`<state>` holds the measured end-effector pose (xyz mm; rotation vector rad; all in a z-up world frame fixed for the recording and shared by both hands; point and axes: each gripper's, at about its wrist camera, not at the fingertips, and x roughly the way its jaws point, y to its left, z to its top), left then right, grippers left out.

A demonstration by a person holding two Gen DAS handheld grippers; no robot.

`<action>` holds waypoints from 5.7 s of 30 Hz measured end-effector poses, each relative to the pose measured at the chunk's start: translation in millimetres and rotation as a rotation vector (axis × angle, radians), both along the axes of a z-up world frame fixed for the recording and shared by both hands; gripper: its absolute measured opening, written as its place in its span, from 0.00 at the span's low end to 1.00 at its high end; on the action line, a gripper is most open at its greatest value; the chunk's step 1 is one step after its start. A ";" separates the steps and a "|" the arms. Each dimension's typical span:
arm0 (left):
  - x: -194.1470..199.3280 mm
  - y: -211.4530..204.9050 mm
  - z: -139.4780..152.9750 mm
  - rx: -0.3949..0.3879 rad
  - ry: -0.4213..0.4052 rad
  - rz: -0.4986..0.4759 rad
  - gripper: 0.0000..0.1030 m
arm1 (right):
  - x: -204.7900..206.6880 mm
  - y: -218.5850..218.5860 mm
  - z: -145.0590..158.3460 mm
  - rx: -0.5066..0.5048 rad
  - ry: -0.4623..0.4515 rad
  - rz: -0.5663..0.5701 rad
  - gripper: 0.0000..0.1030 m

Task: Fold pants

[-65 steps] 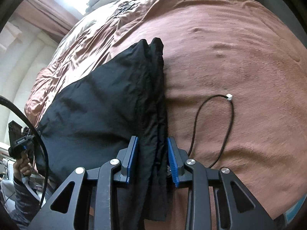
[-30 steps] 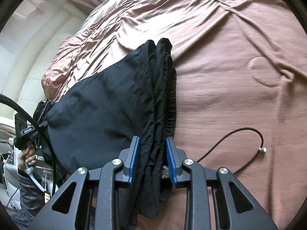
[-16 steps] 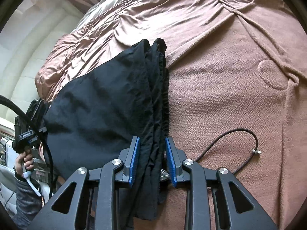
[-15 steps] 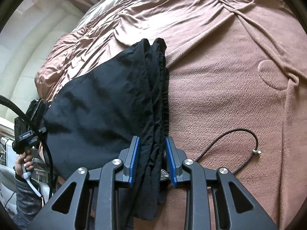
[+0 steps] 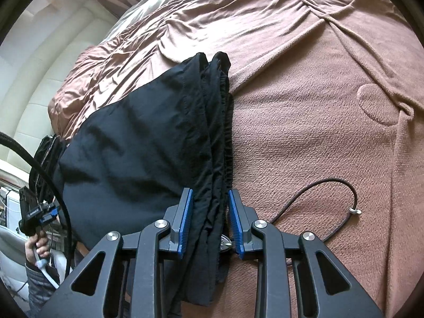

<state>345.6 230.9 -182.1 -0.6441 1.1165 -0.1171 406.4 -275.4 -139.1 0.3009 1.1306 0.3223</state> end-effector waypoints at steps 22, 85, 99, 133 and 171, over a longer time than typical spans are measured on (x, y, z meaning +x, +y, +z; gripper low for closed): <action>-29.2 -5.5 1.1 -0.070 0.034 0.030 0.41 | -18.9 0.3 36.1 -0.065 -0.101 0.020 0.37; -74.6 -17.3 -22.1 -0.364 -0.179 0.288 0.14 | 91.2 38.8 24.7 -0.262 -0.110 -0.041 0.18; -67.8 -21.4 -1.9 -0.346 -0.225 0.255 0.09 | -0.5 118.5 94.5 -0.228 -0.281 0.122 0.18; -69.4 -21.5 11.0 -0.390 -0.253 0.239 0.07 | -28.3 206.0 -6.3 -0.237 -0.103 0.365 0.18; -86.4 -15.2 -11.6 -0.470 -0.155 0.357 0.07 | 71.3 242.8 -22.2 -0.244 -0.032 0.192 0.10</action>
